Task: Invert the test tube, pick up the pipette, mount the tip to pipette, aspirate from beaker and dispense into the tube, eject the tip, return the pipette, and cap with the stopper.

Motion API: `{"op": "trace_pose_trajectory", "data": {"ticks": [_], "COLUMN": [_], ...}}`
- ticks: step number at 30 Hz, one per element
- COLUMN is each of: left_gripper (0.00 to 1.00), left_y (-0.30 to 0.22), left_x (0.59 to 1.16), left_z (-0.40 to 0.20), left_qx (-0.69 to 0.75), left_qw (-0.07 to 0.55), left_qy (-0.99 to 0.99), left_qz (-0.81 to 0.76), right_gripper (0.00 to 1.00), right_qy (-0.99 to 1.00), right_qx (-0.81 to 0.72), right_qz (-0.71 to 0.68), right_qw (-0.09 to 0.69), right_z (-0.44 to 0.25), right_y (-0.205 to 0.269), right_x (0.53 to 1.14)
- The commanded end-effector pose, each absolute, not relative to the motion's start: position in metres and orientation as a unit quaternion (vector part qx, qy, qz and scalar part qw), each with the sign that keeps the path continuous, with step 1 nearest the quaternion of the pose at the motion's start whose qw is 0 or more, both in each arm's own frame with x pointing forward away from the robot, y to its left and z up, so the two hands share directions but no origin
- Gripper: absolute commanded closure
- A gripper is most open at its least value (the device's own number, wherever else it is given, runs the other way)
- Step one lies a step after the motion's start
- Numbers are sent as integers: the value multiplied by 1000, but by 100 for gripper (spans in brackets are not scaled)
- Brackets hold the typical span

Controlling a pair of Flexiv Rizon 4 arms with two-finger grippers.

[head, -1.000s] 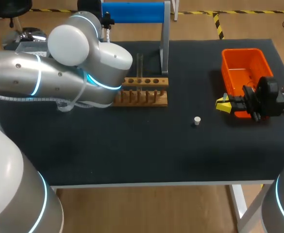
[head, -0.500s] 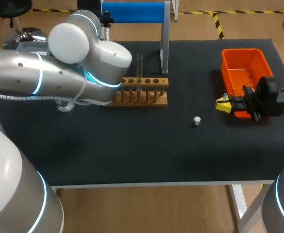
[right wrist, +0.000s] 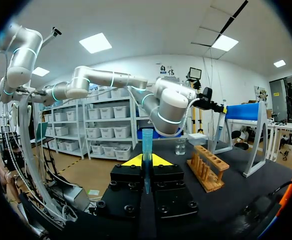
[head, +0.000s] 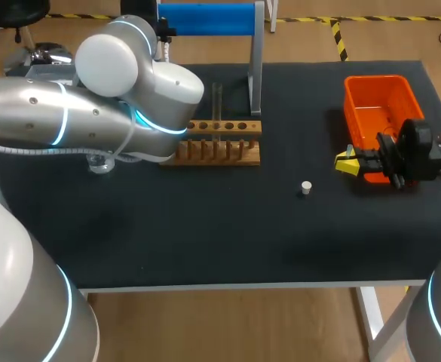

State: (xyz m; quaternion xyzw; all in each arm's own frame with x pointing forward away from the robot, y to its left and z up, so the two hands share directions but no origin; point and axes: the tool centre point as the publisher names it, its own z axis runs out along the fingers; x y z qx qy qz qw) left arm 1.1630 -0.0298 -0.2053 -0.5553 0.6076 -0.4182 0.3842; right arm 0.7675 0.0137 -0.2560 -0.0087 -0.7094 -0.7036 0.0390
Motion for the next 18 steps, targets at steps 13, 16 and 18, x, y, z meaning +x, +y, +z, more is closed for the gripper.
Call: {"op": "trace_pose_trajectory", "data": {"ticks": [13,16,18], "left_gripper": [54,54,55], "left_y": [-32,-32,-32], "left_x": [1173,1174,1174], "left_z": [-210,-211,-211], "left_qx": [-557,-557,-557], "left_qw": [384,384,384], "left_qy": [606,607,607], "left_qz": [-418,-417,-417], "right_gripper": [100,100,100], "right_qy": [-710,-710,-710], "right_qx": [-9,-9,-9], "right_qz": [-703,-703,-703], "right_qw": [39,39,39], "right_z": [-256,-256,-256], "right_y": [13,13,13], "right_x": [766,766,766]}}
